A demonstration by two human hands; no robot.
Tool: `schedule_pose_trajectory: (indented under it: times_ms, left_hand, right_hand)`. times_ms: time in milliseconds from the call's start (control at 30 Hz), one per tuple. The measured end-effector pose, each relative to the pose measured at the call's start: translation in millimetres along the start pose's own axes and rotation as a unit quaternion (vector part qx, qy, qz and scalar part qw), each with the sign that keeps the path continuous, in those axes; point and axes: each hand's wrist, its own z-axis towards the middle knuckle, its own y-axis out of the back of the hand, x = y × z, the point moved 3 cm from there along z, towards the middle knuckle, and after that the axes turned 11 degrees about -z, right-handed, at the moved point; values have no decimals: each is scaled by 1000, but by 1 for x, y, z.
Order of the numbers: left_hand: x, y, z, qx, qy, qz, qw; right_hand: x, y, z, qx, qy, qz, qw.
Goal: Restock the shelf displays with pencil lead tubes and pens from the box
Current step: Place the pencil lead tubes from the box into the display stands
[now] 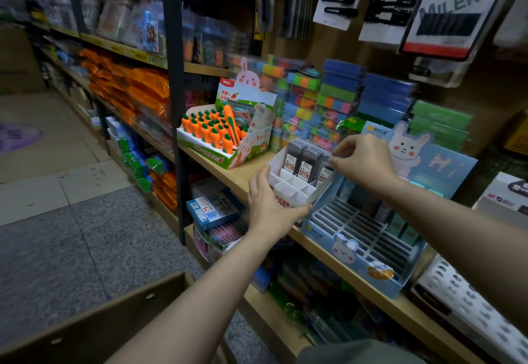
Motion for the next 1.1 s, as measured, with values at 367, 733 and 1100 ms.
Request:
schedule_pose_trajectory:
  times_ms: [367, 733, 1100]
  left_hand:
    - [47, 81, -80, 9, 4, -61, 998]
    - [255, 196, -268, -282, 419, -53, 861]
    - [314, 190, -295, -144, 456, 139, 867]
  right_hand:
    - [78, 6, -92, -1, 206, 105, 973]
    - [152, -231, -306, 515, 71, 127, 845]
    - [105, -331, -388, 573, 5, 7, 820]
